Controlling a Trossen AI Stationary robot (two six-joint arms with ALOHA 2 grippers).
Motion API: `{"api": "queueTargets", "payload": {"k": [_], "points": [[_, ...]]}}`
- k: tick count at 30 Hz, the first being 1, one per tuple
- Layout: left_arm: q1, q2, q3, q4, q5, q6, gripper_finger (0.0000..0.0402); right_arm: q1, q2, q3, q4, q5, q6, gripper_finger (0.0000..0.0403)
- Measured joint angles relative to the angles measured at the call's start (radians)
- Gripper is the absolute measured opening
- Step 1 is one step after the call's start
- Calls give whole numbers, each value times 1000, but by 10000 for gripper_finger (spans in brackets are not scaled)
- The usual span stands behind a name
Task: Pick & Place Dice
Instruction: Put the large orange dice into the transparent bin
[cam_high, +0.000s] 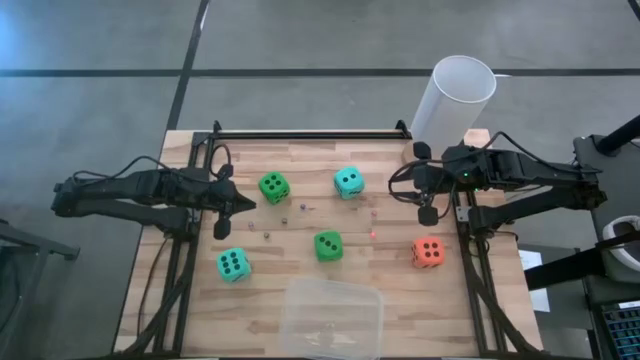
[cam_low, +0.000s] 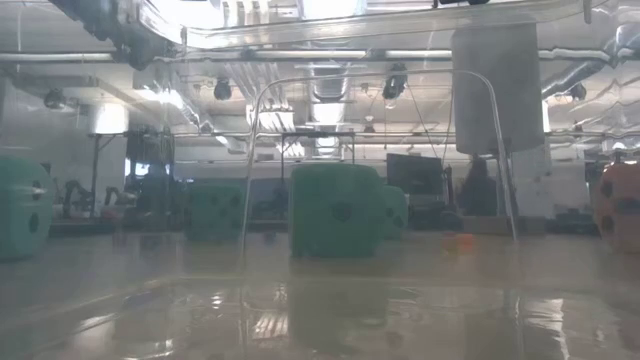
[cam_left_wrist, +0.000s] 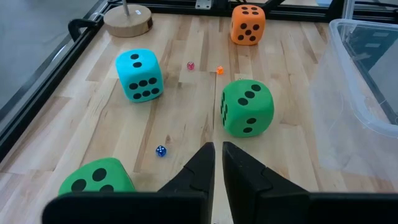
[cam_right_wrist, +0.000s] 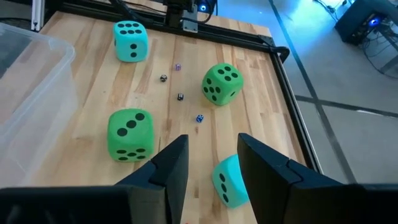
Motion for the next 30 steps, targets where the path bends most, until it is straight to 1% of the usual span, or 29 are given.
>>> {"api": "queueTargets", "payload": {"k": [9,16,21,26,30], "points": [[0,0,0,0,0,0,38,0,0,0,-7,0,3,128],[0,0,0,0,0,0,38,0,-7,0,-13,6,10,142],[0,0,0,0,0,0,38,4,-5,1,-85,4,29,176],[0,0,0,0,0,0,38,4,-4,0,-101,-22,76,228],[0,0,0,0,0,0,38,4,10,0,-169,-36,91,271]]}}
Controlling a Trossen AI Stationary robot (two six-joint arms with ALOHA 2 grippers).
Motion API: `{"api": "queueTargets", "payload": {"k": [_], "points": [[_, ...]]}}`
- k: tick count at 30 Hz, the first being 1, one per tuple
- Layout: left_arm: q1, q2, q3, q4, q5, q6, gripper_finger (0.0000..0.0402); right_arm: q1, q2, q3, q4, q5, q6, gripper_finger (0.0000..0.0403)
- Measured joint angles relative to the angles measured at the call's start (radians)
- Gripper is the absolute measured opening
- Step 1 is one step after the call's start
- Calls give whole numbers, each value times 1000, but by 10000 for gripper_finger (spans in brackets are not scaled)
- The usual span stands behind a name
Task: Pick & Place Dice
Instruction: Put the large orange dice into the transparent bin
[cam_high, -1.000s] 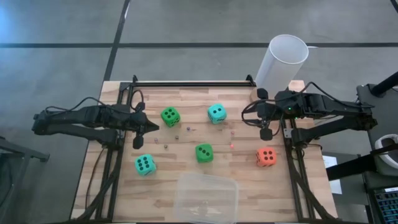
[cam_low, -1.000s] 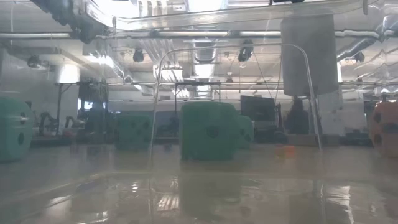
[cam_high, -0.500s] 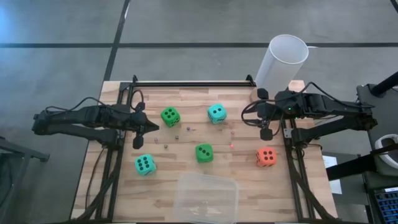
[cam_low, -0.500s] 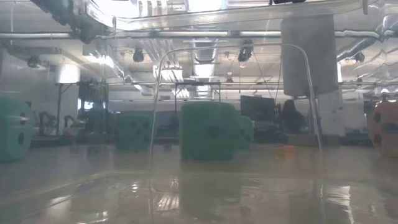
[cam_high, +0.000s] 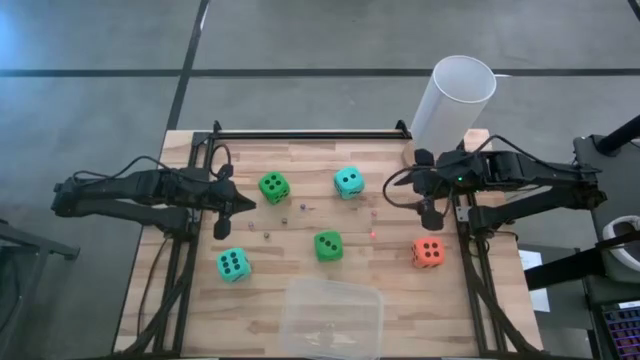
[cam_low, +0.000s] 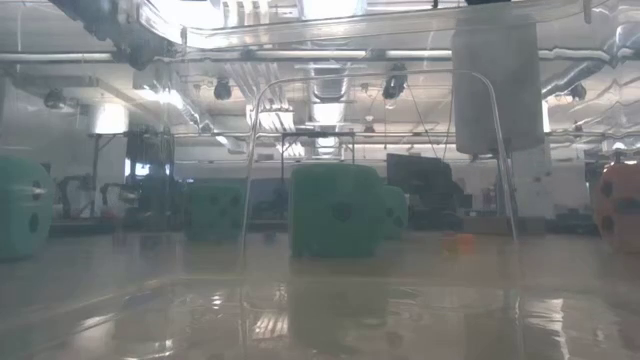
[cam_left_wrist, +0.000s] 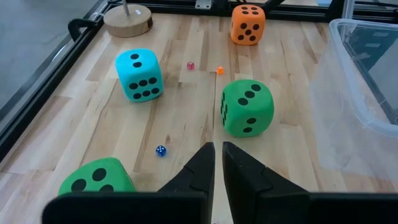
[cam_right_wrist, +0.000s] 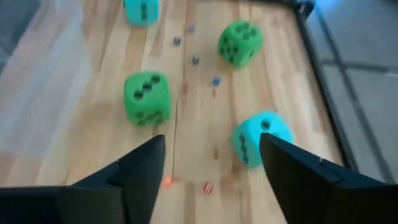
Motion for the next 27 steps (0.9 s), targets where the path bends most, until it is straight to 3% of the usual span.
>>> {"api": "queueTargets", "payload": {"k": [12,20,27], "points": [[0,0,0,0,0,0,38,50,38,0,-182,4,116,376],[0,0,0,0,0,0,38,145,66,-14,-336,18,259,384],[0,0,0,0,0,0,38,226,62,-85,-337,18,376,384]]}}
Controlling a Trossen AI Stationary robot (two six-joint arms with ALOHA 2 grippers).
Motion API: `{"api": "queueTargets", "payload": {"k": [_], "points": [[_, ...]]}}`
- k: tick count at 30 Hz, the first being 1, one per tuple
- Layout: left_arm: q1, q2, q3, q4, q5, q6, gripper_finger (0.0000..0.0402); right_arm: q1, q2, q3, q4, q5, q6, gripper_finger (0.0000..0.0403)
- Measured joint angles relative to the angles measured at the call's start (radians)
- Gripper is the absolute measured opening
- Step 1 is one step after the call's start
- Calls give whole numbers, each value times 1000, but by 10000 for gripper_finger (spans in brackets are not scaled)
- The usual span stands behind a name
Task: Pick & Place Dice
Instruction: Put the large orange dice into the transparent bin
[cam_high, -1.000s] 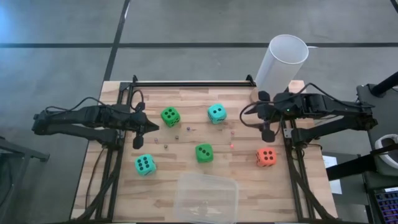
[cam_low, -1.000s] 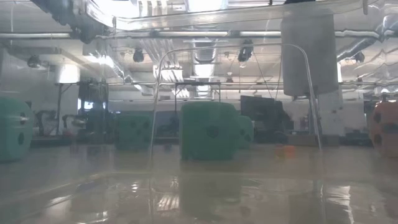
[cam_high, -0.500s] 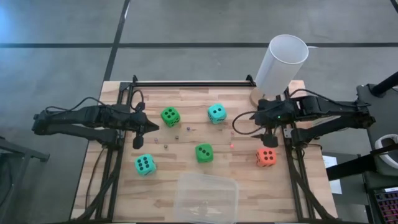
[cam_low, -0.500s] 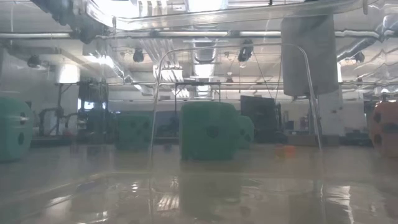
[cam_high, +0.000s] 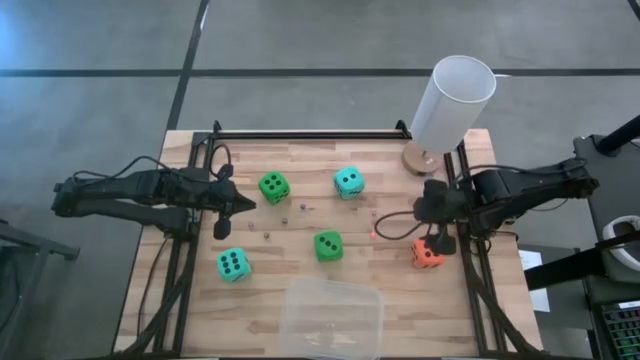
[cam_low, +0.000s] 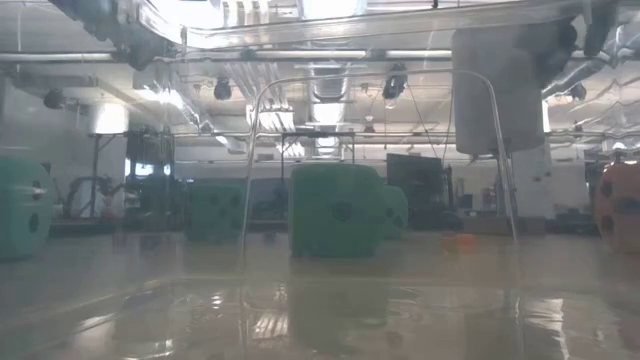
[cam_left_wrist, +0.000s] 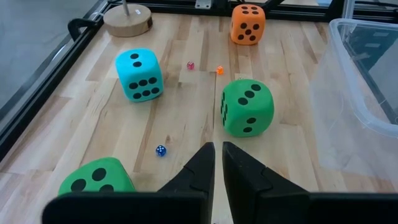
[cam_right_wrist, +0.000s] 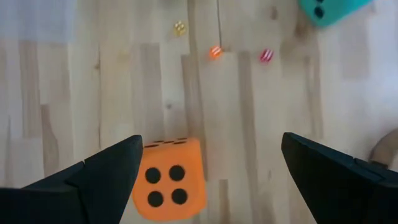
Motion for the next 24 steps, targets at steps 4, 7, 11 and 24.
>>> {"api": "queueTargets", "payload": {"k": [4,7,11,24], "points": [[0,0,0,0,0,0,38,8,1,-31,35,3,8,384],[0,0,0,0,0,0,38,8,1,-54,61,2,8,384],[0,0,0,0,0,0,38,8,1,-84,94,3,7,384],[0,0,0,0,0,0,38,8,2,-108,119,18,7,384]]}}
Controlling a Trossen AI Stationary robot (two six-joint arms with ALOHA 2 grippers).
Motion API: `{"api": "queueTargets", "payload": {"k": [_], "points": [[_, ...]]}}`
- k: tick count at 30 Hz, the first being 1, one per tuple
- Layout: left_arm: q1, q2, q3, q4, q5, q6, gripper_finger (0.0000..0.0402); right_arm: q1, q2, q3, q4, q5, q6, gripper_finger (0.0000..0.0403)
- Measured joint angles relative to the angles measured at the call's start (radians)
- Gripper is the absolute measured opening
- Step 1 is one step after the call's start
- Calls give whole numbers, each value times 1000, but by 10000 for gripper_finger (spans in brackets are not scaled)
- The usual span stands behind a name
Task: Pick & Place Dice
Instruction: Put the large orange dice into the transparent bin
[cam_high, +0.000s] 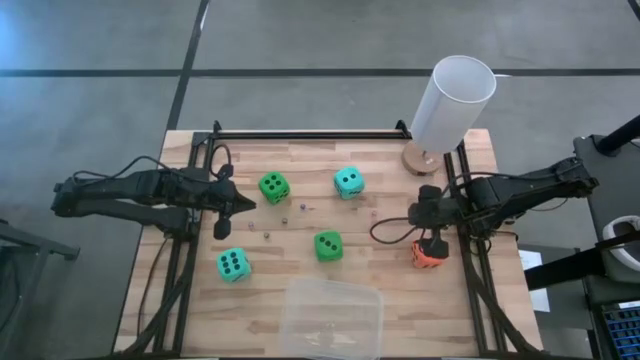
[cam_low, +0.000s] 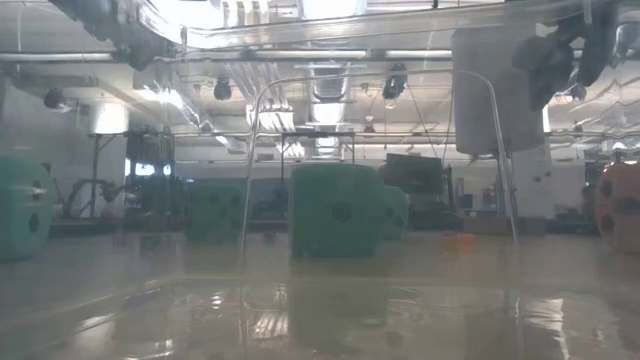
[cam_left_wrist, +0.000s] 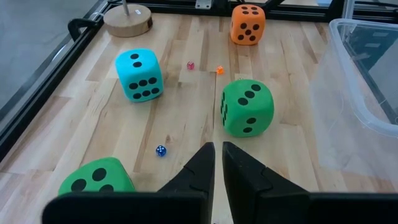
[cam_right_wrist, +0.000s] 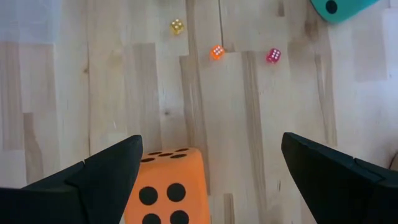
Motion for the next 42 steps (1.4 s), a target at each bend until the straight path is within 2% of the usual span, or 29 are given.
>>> {"api": "queueTargets", "payload": {"k": [7,22,33,42], "points": [[0,0,0,0,0,0,38,8,-1,-22,-15,-20,-58,384],[0,0,0,0,0,0,38,18,-2,-166,-43,-44,-33,384],[0,0,0,0,0,0,38,112,-3,-184,-43,-73,79,384],[0,0,0,0,0,0,38,224,-3,-190,-36,-19,197,384]]}}
